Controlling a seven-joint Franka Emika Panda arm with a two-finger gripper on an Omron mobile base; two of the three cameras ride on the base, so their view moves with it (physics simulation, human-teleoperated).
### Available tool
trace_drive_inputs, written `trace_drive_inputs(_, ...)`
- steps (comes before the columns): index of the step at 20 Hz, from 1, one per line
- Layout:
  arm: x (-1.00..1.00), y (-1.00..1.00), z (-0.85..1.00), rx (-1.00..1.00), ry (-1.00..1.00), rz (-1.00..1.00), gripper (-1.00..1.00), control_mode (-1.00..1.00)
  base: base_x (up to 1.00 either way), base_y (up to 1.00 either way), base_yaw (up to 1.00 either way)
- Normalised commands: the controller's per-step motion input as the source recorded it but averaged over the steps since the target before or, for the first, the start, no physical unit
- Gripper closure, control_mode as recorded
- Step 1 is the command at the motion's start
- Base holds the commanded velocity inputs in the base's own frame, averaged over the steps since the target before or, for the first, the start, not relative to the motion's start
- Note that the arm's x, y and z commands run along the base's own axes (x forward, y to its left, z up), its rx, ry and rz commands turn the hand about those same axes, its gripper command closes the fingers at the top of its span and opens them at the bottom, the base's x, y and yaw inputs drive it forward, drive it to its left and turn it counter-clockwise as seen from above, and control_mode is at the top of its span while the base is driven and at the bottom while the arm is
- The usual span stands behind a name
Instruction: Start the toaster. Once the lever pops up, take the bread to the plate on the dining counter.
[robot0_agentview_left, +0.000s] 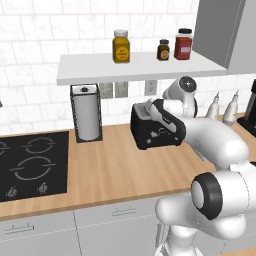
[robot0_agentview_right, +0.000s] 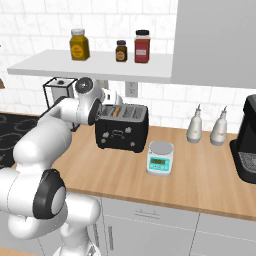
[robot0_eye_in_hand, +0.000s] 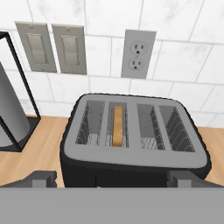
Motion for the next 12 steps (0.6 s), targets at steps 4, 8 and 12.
trace_drive_inputs(4, 0.00, 0.00, 0.00, 0.00, 0.00, 0.00, -1.00, -1.00, 0.00, 0.00, 0.00)
trace_drive_inputs(8, 0.00, 0.00, 0.00, 0.00, 0.00, 0.00, -1.00, -1.00, 0.00, 0.00, 0.00)
trace_drive_inputs(12, 0.00, 0.00, 0.00, 0.00, 0.00, 0.00, -1.00, -1.00, 0.00, 0.00, 0.00)
